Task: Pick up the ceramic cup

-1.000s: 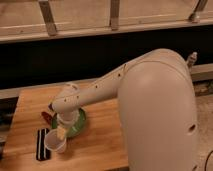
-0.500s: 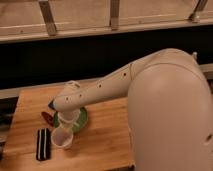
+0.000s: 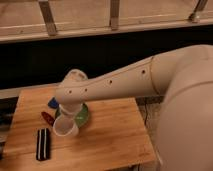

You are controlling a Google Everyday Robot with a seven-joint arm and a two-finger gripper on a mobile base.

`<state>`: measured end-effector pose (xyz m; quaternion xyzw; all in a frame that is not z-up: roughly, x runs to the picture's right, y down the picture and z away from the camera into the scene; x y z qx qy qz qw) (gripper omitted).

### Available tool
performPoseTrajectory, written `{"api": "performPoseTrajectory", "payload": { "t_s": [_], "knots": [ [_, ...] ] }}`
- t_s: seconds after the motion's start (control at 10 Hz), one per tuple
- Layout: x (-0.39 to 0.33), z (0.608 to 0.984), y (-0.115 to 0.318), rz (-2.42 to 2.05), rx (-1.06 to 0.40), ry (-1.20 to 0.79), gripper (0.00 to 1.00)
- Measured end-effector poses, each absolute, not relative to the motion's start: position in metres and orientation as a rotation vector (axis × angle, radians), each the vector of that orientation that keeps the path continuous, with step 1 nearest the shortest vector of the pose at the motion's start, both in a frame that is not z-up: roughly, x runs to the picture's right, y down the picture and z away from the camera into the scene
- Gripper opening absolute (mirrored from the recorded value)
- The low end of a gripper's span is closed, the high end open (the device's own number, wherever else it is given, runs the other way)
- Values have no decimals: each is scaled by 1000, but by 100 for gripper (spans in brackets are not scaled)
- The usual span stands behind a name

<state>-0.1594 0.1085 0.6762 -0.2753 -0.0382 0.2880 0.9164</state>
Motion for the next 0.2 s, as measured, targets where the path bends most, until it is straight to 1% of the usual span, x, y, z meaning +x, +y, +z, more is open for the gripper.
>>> {"api": "performPoseTrajectory", "payload": {
  "t_s": [0.2],
  "knots": [
    [-140,675,71,653,-506,-83,0]
  ]
}}
